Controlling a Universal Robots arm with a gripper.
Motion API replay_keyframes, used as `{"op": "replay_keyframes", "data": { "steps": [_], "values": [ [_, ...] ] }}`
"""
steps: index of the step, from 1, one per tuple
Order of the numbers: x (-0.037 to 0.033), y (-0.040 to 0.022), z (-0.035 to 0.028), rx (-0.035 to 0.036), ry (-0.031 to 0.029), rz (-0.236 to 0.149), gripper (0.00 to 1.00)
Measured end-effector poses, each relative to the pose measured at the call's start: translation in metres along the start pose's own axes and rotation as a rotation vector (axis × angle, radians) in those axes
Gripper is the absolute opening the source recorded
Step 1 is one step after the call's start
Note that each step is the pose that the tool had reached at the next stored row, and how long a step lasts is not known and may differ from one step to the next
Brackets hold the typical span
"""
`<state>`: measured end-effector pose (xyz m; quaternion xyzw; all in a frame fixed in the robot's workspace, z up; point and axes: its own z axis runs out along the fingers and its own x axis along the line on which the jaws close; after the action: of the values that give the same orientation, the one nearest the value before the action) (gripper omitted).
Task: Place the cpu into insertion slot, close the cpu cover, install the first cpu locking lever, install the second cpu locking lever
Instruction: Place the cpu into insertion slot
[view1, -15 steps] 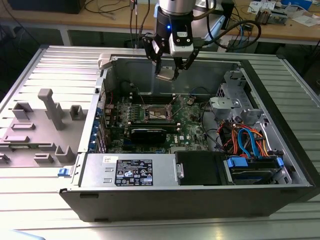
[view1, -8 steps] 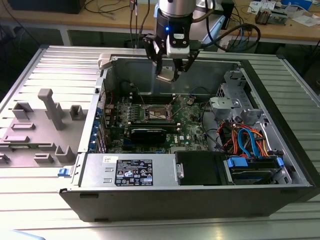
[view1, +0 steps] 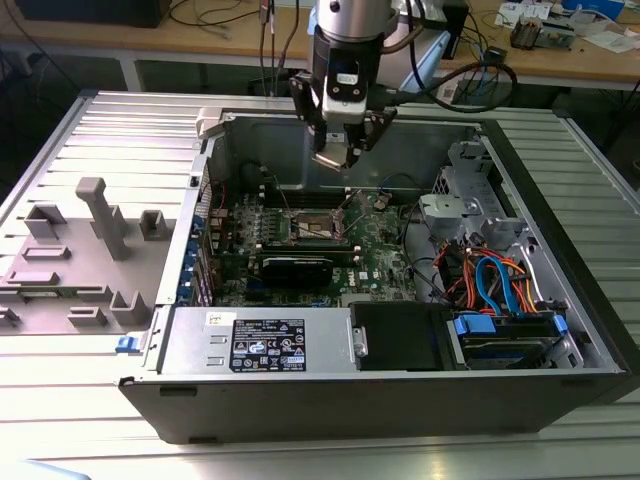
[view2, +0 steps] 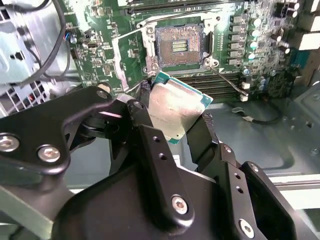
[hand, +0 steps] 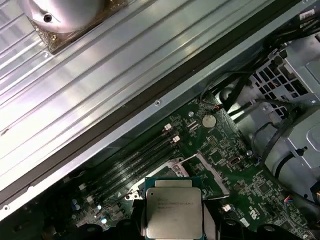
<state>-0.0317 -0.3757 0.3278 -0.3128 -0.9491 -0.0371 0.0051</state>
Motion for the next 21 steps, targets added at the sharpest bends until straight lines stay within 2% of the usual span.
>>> {"op": "replay_keyframes", "data": {
  "steps": [1,2,15,18,21],
  "values": [
    [0.0,-0.0001,0.001,-0.0007,-0.0014,0.021,0.54],
    [-0.0001,-0.0002,0.0033,-0.0022,-0.0044,0.066,0.54],
    [-0.0004,-0.0008,0.0122,-0.0084,-0.0173,0.256,0.54],
    [-0.0005,-0.001,0.0146,-0.0108,-0.0222,0.328,0.54],
    [-0.0005,-0.0011,0.0161,-0.0124,-0.0254,0.377,0.54]
  ]
}}
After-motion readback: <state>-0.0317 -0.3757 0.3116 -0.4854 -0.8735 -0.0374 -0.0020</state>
